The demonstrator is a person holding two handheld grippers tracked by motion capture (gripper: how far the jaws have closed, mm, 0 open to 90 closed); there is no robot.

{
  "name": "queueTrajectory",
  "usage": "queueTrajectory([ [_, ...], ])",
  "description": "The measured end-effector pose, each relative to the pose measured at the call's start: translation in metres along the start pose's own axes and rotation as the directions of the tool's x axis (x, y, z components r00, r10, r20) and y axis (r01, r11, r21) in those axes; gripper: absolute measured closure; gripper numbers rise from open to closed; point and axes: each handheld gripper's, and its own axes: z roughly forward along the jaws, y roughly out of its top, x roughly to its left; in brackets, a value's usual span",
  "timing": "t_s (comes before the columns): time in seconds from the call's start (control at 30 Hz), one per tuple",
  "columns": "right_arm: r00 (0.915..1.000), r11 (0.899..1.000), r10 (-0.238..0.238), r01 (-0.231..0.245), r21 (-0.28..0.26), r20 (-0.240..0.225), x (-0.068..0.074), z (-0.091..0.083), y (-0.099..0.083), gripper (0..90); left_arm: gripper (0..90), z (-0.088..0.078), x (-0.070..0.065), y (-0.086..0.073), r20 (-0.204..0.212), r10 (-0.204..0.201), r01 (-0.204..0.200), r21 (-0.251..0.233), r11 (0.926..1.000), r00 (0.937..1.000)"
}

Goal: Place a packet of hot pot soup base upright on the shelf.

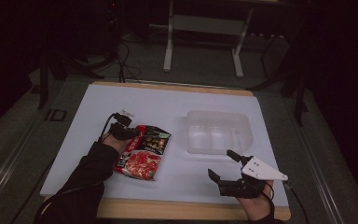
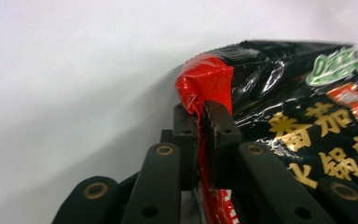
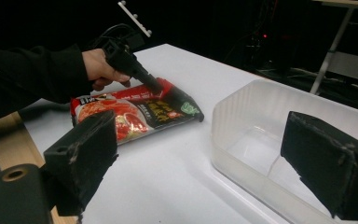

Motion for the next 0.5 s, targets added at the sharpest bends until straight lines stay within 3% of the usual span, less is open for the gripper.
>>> queueTrajectory([
  [0.17, 1.0000, 1.000, 0.001, -0.001, -0.004, 0.005, -0.001, -0.001, 0.000, 10.7, 85.7, -0.007, -0.008, 0.002, -0.008, 0.033, -0.034, -0.049, 0.9982, 0.9994],
  [0.4, 1.0000, 1.000, 0.002, -0.002, -0.009, 0.008, -0.001, -0.002, 0.001, 10.7, 86.7, -0.023, -0.009, 0.004, 0.031, 0.030, -0.027, -0.103, 0.9943, 0.9991],
  [0.5, 0.9999, 1.000, 0.004, -0.004, -0.010, 0.009, -0.002, -0.002, 0.001, 10.7, 87.0, -0.034, -0.013, 0.005, 0.032, 0.055, -0.051, -0.131, 0.9900, 0.9980],
])
